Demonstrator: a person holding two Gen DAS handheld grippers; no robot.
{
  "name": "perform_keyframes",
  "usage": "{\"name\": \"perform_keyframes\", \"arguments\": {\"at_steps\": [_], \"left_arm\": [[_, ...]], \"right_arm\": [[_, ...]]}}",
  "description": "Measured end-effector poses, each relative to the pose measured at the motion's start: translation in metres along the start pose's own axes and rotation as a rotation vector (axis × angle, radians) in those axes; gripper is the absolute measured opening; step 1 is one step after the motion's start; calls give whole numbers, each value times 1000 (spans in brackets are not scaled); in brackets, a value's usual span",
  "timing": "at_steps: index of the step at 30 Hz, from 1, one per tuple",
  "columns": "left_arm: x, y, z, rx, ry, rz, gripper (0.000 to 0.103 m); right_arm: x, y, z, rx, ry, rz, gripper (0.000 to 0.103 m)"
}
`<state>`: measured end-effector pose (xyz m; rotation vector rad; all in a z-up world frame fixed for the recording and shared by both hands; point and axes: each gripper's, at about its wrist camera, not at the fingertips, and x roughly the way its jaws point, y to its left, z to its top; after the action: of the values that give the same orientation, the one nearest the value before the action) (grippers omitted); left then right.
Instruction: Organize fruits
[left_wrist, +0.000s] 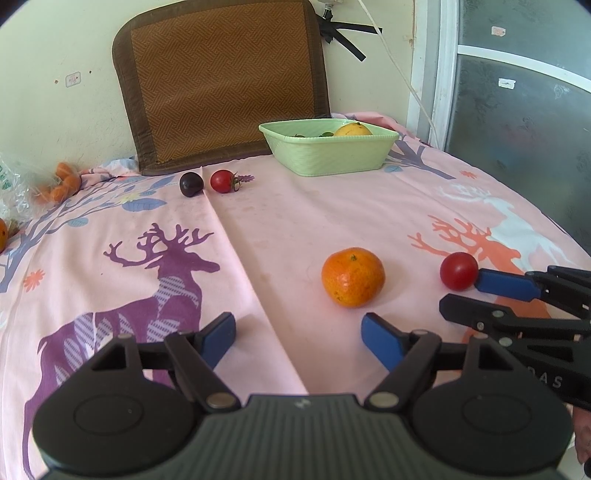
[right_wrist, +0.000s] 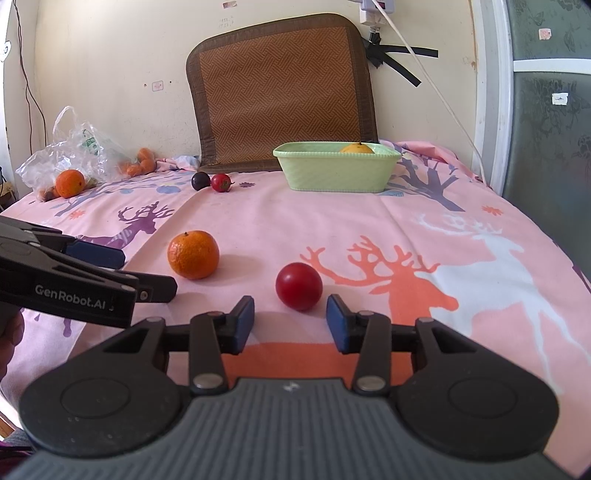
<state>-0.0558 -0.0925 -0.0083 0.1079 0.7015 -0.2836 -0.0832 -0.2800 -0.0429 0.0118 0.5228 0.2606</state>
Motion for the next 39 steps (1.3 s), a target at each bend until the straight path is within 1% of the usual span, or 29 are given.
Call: {"name": "perform_keyframes", "arguments": {"at_steps": [13,31,36,39], "left_arm": [[-1,-1,0,3,0,0,80],[-1,-1,-1,6,-2,1,80],[-3,2,0,0,-15,-20,80],[-3,1,4,23,-40,-40,80]], "right_arm": [[0,0,0,0,0,0,46],[0,0,1,-1,0,0,47],[0,-1,1,1,0,-1,47],[1,-2,2,6,-1,-2,47]]}}
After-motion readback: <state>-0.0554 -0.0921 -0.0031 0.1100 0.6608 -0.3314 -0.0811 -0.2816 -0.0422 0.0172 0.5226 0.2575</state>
